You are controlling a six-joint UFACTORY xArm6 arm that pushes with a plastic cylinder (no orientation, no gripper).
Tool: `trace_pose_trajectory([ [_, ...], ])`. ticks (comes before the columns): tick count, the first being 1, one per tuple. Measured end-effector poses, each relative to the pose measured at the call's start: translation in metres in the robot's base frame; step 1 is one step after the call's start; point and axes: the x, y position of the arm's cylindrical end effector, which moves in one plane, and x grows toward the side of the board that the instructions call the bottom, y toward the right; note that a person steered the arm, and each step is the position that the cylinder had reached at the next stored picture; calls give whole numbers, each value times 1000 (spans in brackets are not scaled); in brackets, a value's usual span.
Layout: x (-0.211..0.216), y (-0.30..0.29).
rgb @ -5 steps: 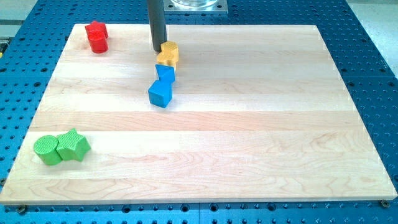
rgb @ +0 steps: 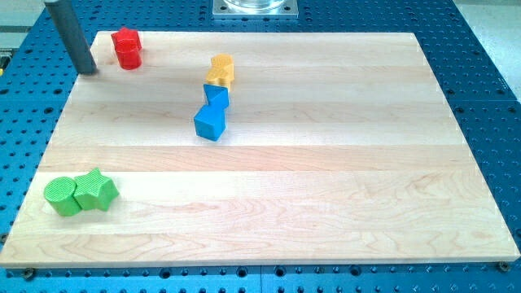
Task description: Add the red blocks on either side of the vertical line
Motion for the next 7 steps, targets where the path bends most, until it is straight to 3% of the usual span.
trace_pose_trajectory([
  [1, -52, 1],
  [2, -60, 48],
  [3, -39, 132],
  [4, -52, 95],
  [5, -11, 68],
  [6, 10, 136],
  [7, 6, 133],
])
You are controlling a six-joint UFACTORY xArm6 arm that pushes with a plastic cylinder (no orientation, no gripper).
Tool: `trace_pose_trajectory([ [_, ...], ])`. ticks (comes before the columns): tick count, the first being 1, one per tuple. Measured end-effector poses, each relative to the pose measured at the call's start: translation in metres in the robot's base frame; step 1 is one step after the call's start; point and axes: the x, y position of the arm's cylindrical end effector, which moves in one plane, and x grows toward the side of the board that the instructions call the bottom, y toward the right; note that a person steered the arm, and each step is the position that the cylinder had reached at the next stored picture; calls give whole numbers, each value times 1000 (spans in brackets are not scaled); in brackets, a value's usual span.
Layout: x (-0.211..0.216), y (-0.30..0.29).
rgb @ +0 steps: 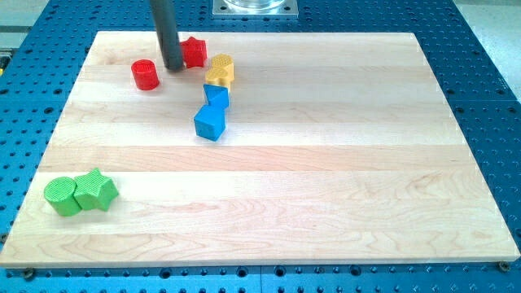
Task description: Add the red blocks on either side of the vertical line
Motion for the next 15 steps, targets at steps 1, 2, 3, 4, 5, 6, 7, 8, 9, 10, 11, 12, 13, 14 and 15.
trace_pose_trajectory([
  [1, -20, 33],
  [2, -29, 65],
  [3, -29, 79],
  [4, -29, 83],
  [5, -29, 85],
  [6, -32, 53],
  [7, 8, 4],
  [8, 103, -3],
  [9, 75, -4],
  [10, 33, -13],
  [11, 66, -57],
  [12, 151, -47],
  [13, 134, -71],
  [14, 177, -96],
  [15, 193, -36],
])
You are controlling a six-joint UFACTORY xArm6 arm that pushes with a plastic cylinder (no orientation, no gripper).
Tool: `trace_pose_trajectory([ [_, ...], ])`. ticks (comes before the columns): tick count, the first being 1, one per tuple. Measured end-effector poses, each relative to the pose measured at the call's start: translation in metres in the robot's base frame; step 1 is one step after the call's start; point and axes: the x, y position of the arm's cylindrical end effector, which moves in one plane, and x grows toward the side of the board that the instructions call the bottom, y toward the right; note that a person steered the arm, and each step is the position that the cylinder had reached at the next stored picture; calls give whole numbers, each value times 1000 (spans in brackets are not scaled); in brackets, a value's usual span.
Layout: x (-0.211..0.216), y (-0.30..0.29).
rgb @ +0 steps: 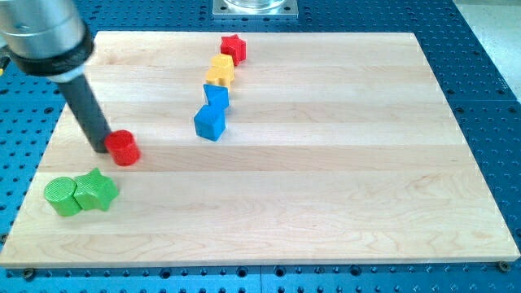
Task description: Add the red blocks on either side of the vertical line
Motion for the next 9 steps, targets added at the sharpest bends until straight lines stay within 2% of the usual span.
trace_pose_trajectory([
  [1, 21, -15],
  [2, 35, 9],
  [3, 16, 27],
  [4, 2, 16],
  [5, 2, 77],
  [6, 44, 44],
  [7, 53, 94],
  [9, 30, 113],
])
